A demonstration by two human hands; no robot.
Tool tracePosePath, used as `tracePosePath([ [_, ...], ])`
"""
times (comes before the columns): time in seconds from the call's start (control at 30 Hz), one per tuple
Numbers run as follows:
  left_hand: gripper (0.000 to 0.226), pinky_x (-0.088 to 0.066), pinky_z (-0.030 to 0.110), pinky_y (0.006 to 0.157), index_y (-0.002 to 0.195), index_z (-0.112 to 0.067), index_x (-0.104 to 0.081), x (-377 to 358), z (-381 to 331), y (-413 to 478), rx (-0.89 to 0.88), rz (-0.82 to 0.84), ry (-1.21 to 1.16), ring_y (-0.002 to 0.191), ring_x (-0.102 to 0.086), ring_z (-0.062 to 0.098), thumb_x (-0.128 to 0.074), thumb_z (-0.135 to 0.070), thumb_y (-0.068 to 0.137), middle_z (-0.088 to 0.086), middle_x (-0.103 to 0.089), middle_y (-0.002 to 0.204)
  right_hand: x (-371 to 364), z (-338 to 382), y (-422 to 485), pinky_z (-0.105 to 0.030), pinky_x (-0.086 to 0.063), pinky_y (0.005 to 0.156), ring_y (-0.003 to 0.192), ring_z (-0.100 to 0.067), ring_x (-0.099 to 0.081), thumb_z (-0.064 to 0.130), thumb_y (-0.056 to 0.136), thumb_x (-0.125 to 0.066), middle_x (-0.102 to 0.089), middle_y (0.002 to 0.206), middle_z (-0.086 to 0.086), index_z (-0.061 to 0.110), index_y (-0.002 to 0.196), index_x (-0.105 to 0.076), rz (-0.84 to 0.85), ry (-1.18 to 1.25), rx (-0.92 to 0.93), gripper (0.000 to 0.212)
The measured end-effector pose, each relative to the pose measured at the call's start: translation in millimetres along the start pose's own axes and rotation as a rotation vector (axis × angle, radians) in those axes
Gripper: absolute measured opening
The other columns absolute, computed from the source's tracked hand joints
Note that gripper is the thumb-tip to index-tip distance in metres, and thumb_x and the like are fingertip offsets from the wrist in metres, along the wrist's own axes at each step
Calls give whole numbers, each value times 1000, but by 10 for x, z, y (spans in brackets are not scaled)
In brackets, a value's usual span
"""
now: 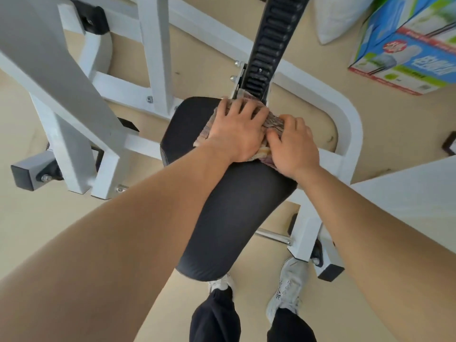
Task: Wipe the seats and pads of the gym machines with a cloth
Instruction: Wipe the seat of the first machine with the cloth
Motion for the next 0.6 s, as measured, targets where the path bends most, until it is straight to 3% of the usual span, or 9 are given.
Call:
tracePosePath([
  [0.1,52,-17,50,120,154,-28,-32,3,-90,84,-126,-17,-28,141,-35,30,-27,-43,105,0,-36,158,-1,-50,2,-47,-43,97,122,-33,-47,39,102,-31,-48,137,-12,12,139,-44,19,33,-50,48],
  [0.2,50,-22,43,118,155,-30,-33,34,290,61,-157,-47,-78,139,-40,27,-25,-42,107,-1,-43,154,-28,183,52,-49,-39,99,121,-34,-47,40,102,-29,-49,136,-12,11,138,-44,5,-93,14,49],
  [0.33,48,-31,44,111,150,-21,-40,55,864,-74,-3,-78,-77,129,-46,31,-30,-41,107,8,-52,141,-169,755,158,-52,-34,104,125,-34,-43,45,101,-27,-45,141,-12,10,147,-37,2,-232,201,58],
  [0.5,47,-35,48,105,141,-12,-47,57,1182,-211,260,-47,-76,123,-51,37,-29,-38,106,14,-56,135,-249,1134,266,-48,-34,107,129,-30,-41,48,101,-31,-44,145,-8,13,148,-37,34,-213,409,59],
  [0.6,48,-30,47,112,138,-9,-48,98,884,-157,209,-45,-8,125,-49,37,-27,-37,105,16,-55,135,-158,833,252,-49,-35,108,129,-31,-45,56,99,-32,-46,145,-6,20,150,-35,25,-204,403,63],
])
Point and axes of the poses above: each hand's wrist, its own y-axis towards the middle knuckle, its own x-axis out of the back of the hand, z = x × y, the point moved 5 cm from there along y, towards the middle knuckle
